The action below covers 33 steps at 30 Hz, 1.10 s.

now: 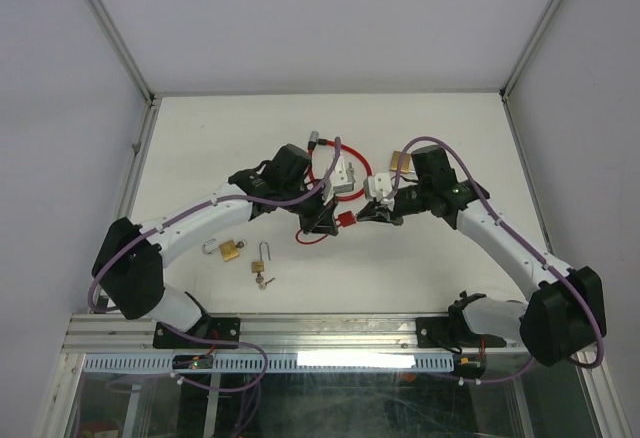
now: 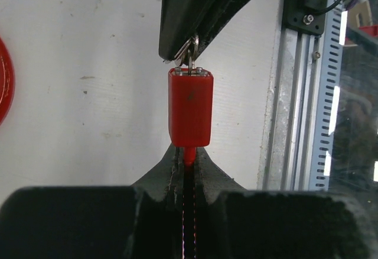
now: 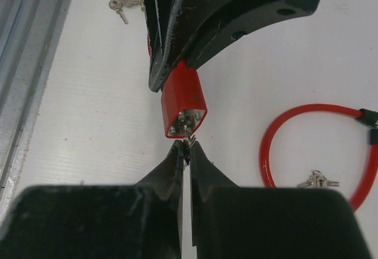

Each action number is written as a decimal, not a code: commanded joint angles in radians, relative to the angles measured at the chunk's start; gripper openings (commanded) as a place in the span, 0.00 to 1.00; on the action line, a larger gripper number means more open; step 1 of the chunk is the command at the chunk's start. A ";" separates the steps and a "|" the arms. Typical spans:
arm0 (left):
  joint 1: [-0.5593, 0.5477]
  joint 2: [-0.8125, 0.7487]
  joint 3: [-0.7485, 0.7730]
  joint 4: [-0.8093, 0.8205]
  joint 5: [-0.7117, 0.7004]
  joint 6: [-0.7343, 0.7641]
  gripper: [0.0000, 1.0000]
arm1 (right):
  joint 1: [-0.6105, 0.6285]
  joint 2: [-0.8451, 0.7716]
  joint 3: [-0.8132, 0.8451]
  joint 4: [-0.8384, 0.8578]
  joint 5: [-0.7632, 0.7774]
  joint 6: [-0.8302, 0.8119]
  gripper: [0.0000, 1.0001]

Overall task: Lock with the key
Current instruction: Lock the lock.

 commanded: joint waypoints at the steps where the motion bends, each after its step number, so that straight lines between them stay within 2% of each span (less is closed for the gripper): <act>1: 0.045 0.041 0.041 0.021 0.155 -0.058 0.00 | -0.001 -0.050 0.012 -0.002 0.040 -0.101 0.00; 6: 0.053 0.082 0.066 -0.009 0.115 -0.073 0.00 | -0.002 -0.053 0.016 -0.029 0.053 -0.119 0.00; 8: 0.053 0.083 0.069 -0.012 0.051 -0.082 0.00 | -0.009 -0.047 0.020 -0.041 0.044 -0.101 0.00; 9: 0.044 0.077 0.071 -0.011 0.003 -0.084 0.00 | -0.016 -0.040 0.024 -0.046 0.026 -0.083 0.00; 11: -0.003 0.040 0.057 0.014 -0.184 -0.056 0.00 | -0.045 -0.010 0.038 -0.046 -0.031 0.001 0.00; 13: -0.071 -0.021 -0.008 0.094 -0.368 0.014 0.00 | -0.096 0.052 0.070 -0.067 -0.122 0.120 0.00; 15: -0.104 -0.097 -0.093 0.199 -0.474 0.066 0.00 | -0.136 0.136 0.120 -0.157 -0.204 0.166 0.00; 17: -0.117 -0.147 -0.159 0.292 -0.533 0.113 0.00 | -0.141 0.226 0.180 -0.282 -0.261 0.163 0.00; 20: -0.132 -0.178 -0.207 0.329 -0.588 0.178 0.00 | -0.142 0.335 0.253 -0.445 -0.291 0.116 0.00; 22: -0.133 -0.176 -0.215 0.329 -0.602 0.196 0.00 | -0.142 0.363 0.265 -0.456 -0.277 0.119 0.00; 24: -0.132 -0.172 -0.226 0.328 -0.619 0.204 0.00 | -0.142 0.334 0.230 -0.350 -0.222 0.208 0.00; 27: -0.132 -0.176 -0.236 0.328 -0.611 0.187 0.00 | -0.126 0.228 0.143 -0.168 -0.074 0.271 0.00; 29: -0.116 -0.186 -0.236 0.325 -0.515 0.147 0.00 | -0.104 0.136 0.073 -0.053 0.043 0.263 0.00; 31: -0.063 -0.193 -0.228 0.324 -0.348 0.068 0.00 | -0.089 0.067 0.026 0.017 0.113 0.210 0.00; 33: 0.009 -0.181 -0.215 0.313 -0.086 -0.021 0.00 | -0.082 0.014 -0.006 0.054 0.148 0.148 0.00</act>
